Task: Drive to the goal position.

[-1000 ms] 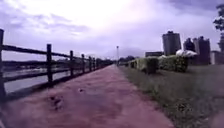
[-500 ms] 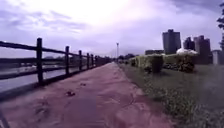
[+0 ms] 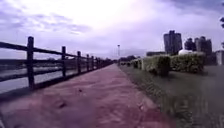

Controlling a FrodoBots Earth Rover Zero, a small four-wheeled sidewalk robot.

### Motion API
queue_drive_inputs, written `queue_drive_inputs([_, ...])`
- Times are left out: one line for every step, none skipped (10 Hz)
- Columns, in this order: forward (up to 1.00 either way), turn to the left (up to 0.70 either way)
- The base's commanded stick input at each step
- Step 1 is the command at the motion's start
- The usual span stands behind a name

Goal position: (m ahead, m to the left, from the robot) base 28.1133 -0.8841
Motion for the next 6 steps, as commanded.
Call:
queue_drive_inputs([1.0,0.0])
queue_drive_inputs([1.0,0.0])
queue_drive_inputs([1.0,0.0])
queue_drive_inputs([1.0,0.0])
queue_drive_inputs([1.0,0.0])
queue_drive_inputs([1.0,0.0])
